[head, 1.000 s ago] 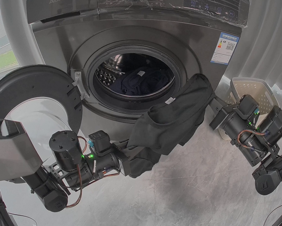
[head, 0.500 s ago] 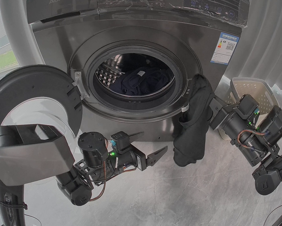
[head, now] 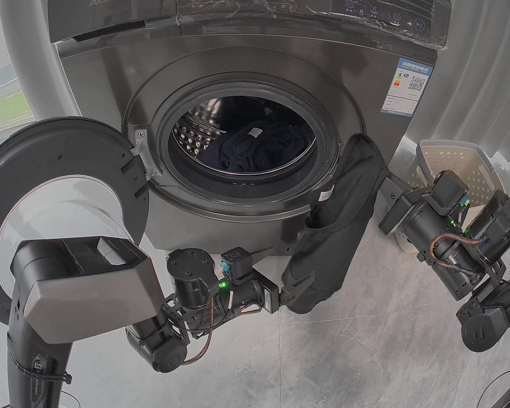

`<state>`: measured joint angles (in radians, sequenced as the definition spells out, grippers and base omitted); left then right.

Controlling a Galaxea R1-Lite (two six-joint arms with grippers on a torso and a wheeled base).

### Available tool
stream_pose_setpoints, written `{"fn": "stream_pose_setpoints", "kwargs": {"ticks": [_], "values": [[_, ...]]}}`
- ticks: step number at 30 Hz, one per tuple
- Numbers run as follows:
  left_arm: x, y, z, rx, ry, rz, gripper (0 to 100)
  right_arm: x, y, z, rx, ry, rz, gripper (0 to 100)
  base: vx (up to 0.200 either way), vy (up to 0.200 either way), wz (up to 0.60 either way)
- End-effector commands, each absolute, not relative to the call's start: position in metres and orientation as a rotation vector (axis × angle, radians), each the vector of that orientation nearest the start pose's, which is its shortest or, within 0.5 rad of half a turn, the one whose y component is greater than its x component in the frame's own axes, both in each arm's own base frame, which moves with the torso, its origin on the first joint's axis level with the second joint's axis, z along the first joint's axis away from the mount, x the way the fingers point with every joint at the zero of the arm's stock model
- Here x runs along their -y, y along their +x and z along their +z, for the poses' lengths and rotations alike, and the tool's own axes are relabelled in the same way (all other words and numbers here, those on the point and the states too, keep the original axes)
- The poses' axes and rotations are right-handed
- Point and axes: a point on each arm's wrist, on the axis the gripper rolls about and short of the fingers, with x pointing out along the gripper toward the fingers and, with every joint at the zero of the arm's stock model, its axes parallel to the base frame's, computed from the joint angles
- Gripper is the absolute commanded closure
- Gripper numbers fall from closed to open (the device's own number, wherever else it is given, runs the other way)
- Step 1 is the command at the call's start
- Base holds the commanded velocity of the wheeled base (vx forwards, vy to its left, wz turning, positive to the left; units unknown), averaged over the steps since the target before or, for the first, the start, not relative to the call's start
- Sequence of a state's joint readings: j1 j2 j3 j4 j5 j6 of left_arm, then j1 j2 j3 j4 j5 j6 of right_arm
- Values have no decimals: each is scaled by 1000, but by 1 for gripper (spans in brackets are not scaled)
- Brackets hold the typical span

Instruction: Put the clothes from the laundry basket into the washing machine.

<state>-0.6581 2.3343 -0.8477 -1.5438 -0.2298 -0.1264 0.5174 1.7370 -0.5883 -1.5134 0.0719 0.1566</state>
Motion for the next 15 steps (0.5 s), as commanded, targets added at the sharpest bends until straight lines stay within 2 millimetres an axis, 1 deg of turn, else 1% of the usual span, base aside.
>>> {"fn": "stream_pose_setpoints", "kwargs": {"ticks": [1, 4, 15], "values": [[256, 312, 46, -14, -132, -902, 0, -143, 247, 204, 314, 232, 612, 100, 0, 0, 0], [258, 314, 41, -20, -131, -896, 0, -145, 247, 204, 313, 233, 618, 100, 0, 0, 0], [261, 318, 40, -7, -134, -893, 0, -145, 246, 203, 311, 233, 619, 100, 0, 0, 0]]}}
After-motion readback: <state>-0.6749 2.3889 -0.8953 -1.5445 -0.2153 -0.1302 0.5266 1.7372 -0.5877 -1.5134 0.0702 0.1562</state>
